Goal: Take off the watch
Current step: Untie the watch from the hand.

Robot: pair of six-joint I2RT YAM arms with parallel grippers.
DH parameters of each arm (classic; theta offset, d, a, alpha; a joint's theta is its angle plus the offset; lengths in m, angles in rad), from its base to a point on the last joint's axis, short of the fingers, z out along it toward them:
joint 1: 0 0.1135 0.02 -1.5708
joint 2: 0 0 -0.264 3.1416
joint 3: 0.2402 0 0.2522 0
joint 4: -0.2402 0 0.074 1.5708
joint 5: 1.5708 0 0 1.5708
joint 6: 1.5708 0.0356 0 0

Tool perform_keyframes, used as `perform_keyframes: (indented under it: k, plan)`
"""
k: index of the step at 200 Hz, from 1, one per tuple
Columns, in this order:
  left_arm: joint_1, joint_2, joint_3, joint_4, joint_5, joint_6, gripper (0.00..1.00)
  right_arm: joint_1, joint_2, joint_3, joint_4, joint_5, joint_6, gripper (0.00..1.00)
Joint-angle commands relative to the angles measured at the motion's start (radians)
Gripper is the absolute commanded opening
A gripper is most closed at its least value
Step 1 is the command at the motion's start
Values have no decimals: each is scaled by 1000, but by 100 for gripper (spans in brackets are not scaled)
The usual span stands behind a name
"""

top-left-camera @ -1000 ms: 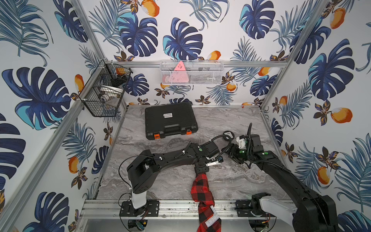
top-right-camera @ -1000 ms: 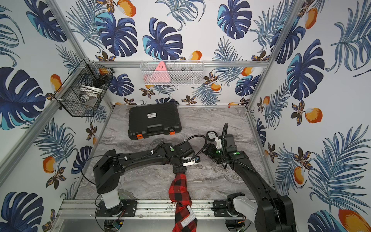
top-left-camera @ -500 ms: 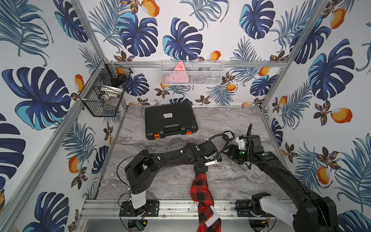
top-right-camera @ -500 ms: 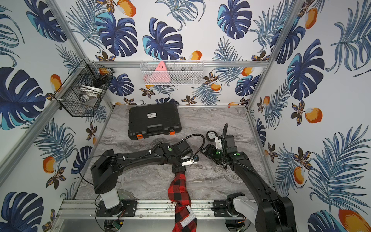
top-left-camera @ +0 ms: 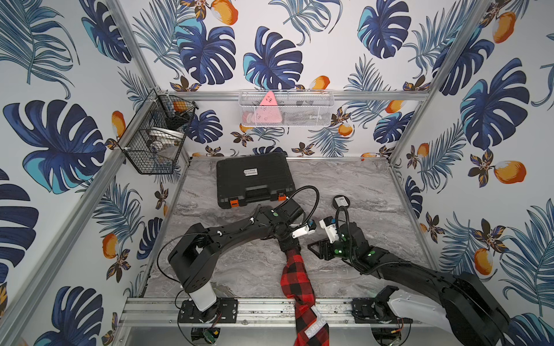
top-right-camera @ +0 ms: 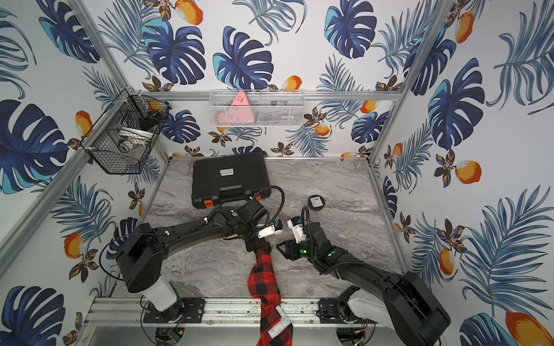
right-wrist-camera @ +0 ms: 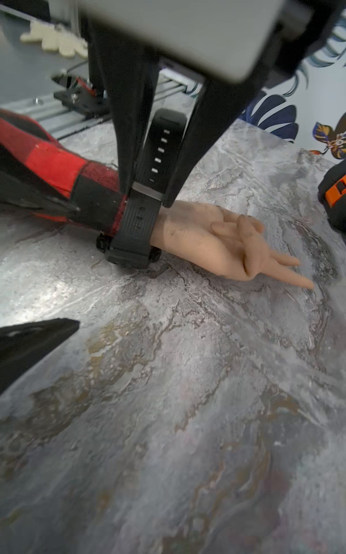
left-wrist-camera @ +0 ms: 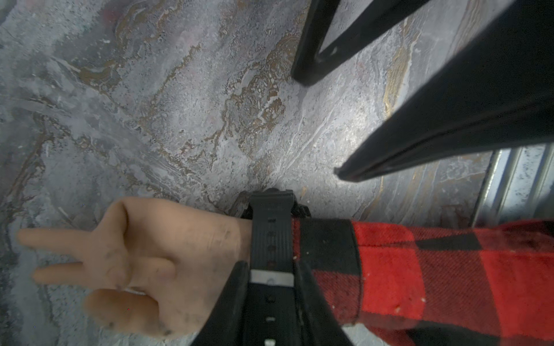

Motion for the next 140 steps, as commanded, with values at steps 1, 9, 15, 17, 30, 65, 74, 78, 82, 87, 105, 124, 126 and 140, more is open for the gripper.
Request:
perform_keyframes:
  k: [1, 9, 15, 17, 30, 65, 74, 78, 82, 87, 105, 124, 126, 140]
  plan:
    - [7, -4, -1, 36, 63, -13, 20, 54, 60, -63, 368, 106, -163, 53]
    - [8, -2, -2, 33, 66, -15, 20, 68, 91, -102, 470, 122, -189, 51]
    - [9, 0, -1, 35, 68, -16, 20, 75, 118, -127, 548, 128, -204, 50]
    - [10, 1, -1, 35, 69, -16, 20, 78, 130, -135, 571, 130, -210, 50]
    - [14, 2, -5, 39, 76, -19, 20, 92, 188, -167, 687, 131, -248, 47]
    - [18, 12, -1, 33, 83, -21, 20, 132, 315, -211, 903, 147, -297, 42]
    - [19, 15, -2, 33, 85, -22, 20, 140, 334, -216, 945, 148, -299, 42]
    - [18, 16, -1, 33, 87, -24, 20, 144, 342, -216, 957, 146, -300, 42]
    - [18, 18, 1, 33, 89, -25, 20, 150, 348, -214, 966, 148, -303, 42]
    - [18, 20, 2, 34, 93, -26, 20, 156, 353, -210, 970, 155, -305, 42]
    - [18, 33, 12, 34, 111, -30, 20, 181, 364, -189, 949, 199, -311, 41]
    - [18, 49, 23, 26, 126, -34, 20, 203, 371, -167, 925, 234, -327, 40]
    - [19, 50, 26, 26, 127, -35, 20, 204, 371, -164, 923, 240, -328, 40]
    - [19, 57, 31, 26, 137, -35, 20, 214, 378, -153, 912, 282, -332, 37]
